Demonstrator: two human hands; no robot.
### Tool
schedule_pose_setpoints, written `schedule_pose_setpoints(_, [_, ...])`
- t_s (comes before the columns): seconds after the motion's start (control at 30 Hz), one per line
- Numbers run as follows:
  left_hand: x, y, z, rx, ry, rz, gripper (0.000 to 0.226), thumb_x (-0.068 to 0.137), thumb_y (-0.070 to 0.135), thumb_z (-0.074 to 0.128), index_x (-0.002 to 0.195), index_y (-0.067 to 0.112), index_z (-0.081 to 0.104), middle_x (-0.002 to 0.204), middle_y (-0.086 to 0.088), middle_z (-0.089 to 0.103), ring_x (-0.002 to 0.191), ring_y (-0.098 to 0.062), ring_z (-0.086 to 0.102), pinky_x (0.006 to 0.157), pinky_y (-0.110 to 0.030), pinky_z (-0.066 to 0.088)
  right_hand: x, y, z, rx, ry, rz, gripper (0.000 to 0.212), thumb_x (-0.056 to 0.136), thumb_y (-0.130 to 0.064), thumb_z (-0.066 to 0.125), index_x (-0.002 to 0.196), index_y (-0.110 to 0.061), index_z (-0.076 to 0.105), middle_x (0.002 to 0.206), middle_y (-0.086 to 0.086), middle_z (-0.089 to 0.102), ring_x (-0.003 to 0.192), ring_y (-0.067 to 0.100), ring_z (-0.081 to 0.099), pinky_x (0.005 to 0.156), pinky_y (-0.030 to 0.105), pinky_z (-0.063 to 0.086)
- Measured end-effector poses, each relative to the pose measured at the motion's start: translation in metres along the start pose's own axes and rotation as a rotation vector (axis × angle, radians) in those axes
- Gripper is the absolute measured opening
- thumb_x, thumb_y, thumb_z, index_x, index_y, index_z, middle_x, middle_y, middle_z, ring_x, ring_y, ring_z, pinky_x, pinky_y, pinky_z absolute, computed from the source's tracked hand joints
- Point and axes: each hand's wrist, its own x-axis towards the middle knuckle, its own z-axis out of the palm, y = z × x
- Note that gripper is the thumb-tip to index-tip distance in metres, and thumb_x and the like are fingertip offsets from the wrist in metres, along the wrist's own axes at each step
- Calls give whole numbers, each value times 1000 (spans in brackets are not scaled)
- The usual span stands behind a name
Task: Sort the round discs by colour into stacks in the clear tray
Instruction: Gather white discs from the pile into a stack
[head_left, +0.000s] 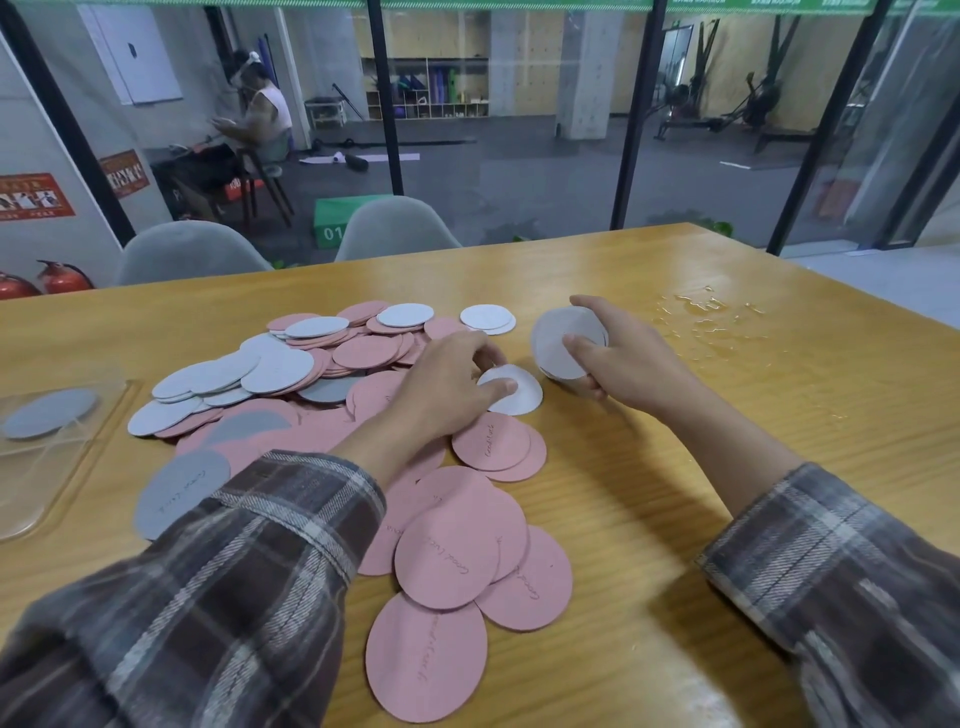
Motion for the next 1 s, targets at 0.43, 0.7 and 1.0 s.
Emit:
schedule_pose_setpoints(0.43, [-4, -1, -10, -502, 92, -72, 31, 95, 6, 68, 124, 19, 68, 99, -4, 65, 64, -16, 61, 63, -33, 59, 2, -1, 3, 87, -24, 13, 44, 103, -21, 46, 143, -39, 49, 99, 3, 60, 59, 22, 57, 69, 56, 59])
schedule_pose_setpoints(0.7, [-4, 0, -10, -432, 99, -70, 22, 87, 5, 64, 98, 22, 73, 97, 4, 64, 81, -15, 63, 73, -35, 59, 3, 0, 5, 102, -6, 18, 40, 101, -22, 46, 136, -39, 54, 108, 6, 58, 55, 21, 55, 62, 51, 58])
schedule_pose_setpoints(1.0, [-5, 5, -8, -437, 134, -14, 2, 94, 12, 70, 92, 10, 70, 83, 10, 70, 71, 0, 63, 69, -16, 48, 3, 0, 11, 175, -101, -24, 33, 100, -20, 44, 124, -37, 60, 99, 10, 61, 55, 23, 52, 55, 38, 47])
